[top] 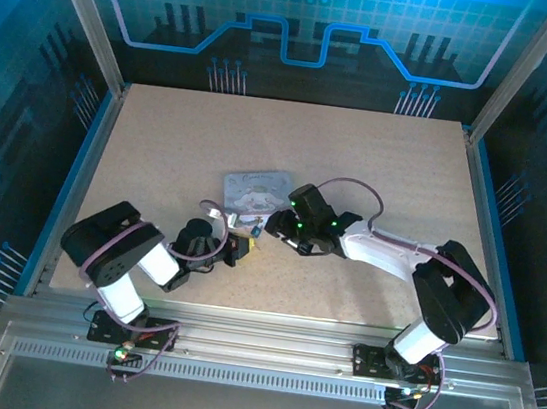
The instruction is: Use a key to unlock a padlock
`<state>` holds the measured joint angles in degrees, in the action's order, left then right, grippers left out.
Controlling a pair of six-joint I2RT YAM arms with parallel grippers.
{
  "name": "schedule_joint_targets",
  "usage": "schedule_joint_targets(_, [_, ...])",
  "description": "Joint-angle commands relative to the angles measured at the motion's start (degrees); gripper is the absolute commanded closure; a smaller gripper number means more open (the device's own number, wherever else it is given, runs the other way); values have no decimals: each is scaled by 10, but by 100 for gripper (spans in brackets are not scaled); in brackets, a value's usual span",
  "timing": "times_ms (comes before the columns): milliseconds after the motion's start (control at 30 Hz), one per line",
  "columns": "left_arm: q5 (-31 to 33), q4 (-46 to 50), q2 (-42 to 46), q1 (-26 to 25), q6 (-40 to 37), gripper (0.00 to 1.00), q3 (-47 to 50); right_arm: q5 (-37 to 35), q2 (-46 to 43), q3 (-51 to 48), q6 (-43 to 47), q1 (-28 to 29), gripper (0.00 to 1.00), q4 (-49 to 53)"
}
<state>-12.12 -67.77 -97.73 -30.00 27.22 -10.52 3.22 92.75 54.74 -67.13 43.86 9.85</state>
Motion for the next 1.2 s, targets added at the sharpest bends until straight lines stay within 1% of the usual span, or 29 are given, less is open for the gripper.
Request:
schedule_joint_targets(0, [-45,-112,-45,8,41,100,12,17,21,5,-10,5,44,-28])
schedule_joint_targets(67, [-46,-124,-59,8,42,100,12,22,36,9,-14,7,44,-39])
schedule_joint_targets(200, [-42,-120,-48,8,37,100,17,39,73,23,-18,10,44,-57])
schedule_joint_targets(433, [-48,-68,-10,9,28,100,13,60,127,63,-25,12,45,-84])
schedule_joint_targets(667, [-57,-38,14,8,21,100,5,68,154,90,-29,14,45,-84])
schedule_joint_targets(900, [-63,-28,20,8,20,100,0,73,168,101,-36,18,51,-87])
schedule_joint_targets(1033, [-68,-29,23,9,23,100,-1,76,175,106,-38,20,53,-84])
schedule_joint_targets(1167, [-70,-23,30,9,23,100,0,80,182,104,-42,21,65,-84])
